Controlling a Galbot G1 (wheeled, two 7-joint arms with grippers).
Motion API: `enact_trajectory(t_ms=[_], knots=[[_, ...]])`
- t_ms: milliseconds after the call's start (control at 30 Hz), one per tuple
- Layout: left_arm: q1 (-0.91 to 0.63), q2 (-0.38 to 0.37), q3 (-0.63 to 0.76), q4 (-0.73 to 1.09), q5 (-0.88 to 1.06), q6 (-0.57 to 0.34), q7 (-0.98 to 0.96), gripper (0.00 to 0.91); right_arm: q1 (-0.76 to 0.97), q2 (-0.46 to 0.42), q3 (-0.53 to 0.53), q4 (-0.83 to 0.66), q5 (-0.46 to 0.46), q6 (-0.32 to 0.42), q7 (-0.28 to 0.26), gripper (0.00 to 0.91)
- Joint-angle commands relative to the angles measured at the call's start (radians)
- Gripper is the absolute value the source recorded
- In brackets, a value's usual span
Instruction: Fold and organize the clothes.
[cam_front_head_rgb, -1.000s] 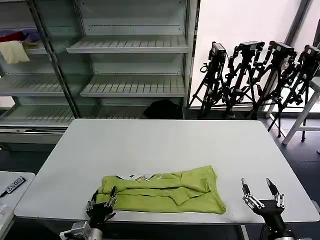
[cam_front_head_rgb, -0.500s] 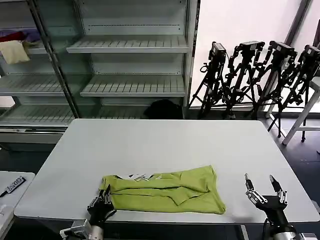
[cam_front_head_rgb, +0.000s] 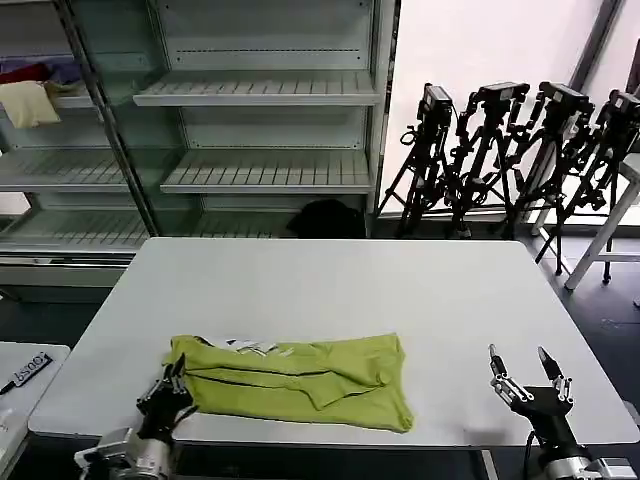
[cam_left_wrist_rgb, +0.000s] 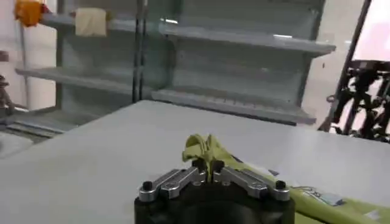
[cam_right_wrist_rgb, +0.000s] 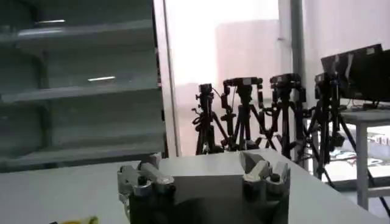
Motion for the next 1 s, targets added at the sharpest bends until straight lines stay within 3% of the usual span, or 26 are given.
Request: enact_trajectory(t_ms=[33, 200, 433, 700, 1000], knots=[[0.018, 0.141, -0.341, -0.039, -0.137, 0.044, 0.010, 0.000, 0.006, 0.000, 0.000, 0.003, 0.004, -0.009, -0.001, 0.907], [0.025, 0.123, -0.299, -0.190, -0.135, 0.079, 0.016, 0.000, 0.015, 0.005, -0.008, -0.001, -0.003, -0.015, 0.000, 0.907], [-0.044, 0.097, 0.092, -0.300, -0.030, 0.100, 0.026, 0.000, 0.014, 0.007, -0.009, 0.004, -0.006, -0.019, 0.004, 0.907], [-0.117, 0.062, 0.436, -0.118, 0.085, 0.029, 0.101, 0.000, 0.013, 0.014, -0.011, 0.009, -0.013, -0.019, 0.005, 0.907], [-0.231, 0.032, 0.564, 0.027, 0.112, 0.001, 0.119, 0.000, 0.011, 0.021, -0.011, 0.019, -0.018, -0.025, 0.004, 0.907]])
